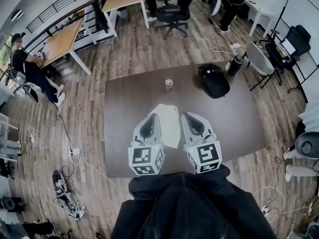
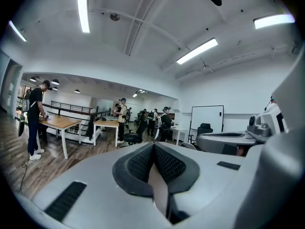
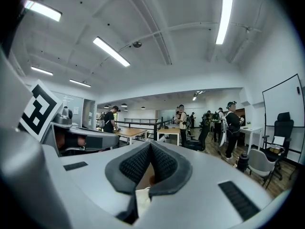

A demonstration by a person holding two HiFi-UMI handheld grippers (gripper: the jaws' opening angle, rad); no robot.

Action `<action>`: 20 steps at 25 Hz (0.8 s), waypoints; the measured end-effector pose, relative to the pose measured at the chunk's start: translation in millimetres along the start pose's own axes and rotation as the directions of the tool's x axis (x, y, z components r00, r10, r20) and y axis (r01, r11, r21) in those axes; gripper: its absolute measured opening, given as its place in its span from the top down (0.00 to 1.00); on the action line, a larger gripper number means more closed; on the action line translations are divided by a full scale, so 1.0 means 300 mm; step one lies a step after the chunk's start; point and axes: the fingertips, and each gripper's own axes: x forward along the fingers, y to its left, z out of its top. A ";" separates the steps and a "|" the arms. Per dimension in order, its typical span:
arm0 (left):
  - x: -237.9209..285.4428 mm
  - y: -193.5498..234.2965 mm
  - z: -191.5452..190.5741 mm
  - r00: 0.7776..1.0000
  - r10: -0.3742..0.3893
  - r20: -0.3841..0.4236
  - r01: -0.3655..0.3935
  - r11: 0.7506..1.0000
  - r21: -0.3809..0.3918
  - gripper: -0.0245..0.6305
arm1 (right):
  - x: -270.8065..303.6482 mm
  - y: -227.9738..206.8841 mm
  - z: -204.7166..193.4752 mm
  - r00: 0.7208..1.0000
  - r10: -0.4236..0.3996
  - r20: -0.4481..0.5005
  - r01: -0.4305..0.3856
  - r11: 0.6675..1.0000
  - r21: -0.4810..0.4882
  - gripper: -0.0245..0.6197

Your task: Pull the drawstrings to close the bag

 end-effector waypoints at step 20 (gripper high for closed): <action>-0.011 -0.093 -0.017 1.000 -0.010 -0.009 0.011 1.000 0.022 0.91 | -0.068 -0.034 0.000 1.000 0.006 0.015 -0.006 1.000 0.004 0.93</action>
